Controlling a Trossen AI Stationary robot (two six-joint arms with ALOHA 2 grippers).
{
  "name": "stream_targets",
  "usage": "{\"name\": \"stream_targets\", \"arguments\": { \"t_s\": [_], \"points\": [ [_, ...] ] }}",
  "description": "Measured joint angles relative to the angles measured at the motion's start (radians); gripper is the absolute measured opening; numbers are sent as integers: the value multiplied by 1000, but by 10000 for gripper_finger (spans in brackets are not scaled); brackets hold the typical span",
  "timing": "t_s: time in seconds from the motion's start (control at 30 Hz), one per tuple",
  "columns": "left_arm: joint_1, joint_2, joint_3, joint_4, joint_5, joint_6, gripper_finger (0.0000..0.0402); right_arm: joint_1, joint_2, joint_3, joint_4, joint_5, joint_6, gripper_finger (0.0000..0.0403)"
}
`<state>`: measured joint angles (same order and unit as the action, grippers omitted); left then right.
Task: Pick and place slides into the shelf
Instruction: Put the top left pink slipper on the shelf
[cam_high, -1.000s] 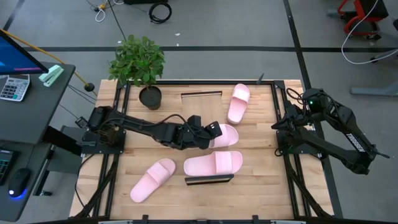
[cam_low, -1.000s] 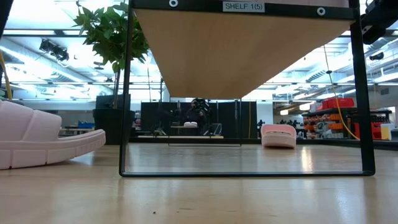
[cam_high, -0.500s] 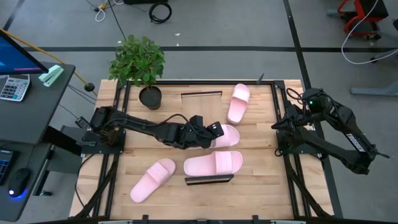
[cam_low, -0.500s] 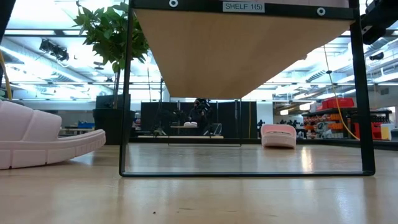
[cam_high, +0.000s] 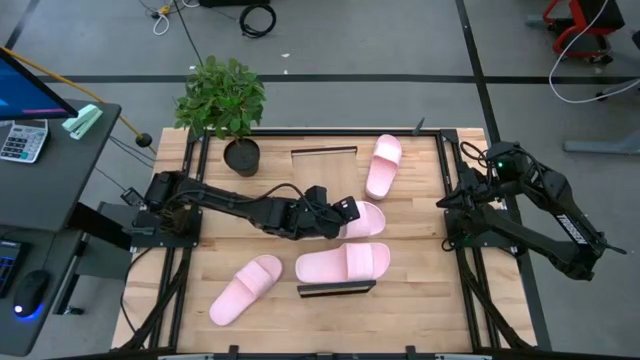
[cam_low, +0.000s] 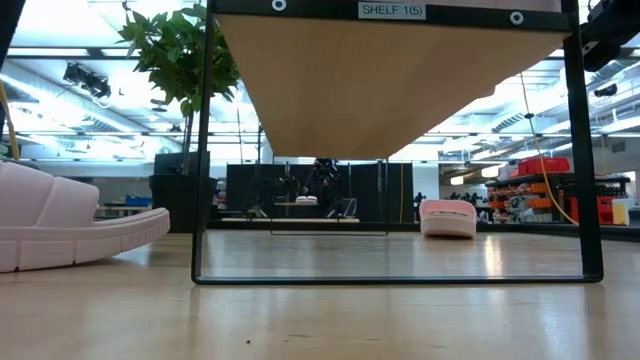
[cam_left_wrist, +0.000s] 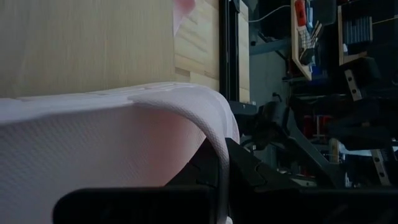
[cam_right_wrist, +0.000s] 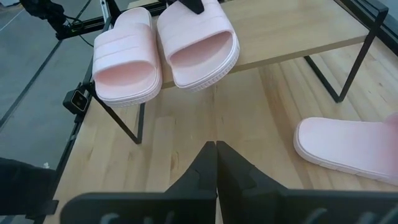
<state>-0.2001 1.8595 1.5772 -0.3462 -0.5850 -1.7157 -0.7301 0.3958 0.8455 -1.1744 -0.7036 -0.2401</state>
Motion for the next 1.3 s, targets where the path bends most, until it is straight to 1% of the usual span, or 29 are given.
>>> {"name": "stream_targets", "arguments": {
  "t_s": [1.0,1.3],
  "points": [
    [-11,0,0,-43,3,2,12,0,0,0,0,0,1,0],
    [-18,0,0,-23,6,-2,12,0,0,0,0,0,1,0]
  ]
}}
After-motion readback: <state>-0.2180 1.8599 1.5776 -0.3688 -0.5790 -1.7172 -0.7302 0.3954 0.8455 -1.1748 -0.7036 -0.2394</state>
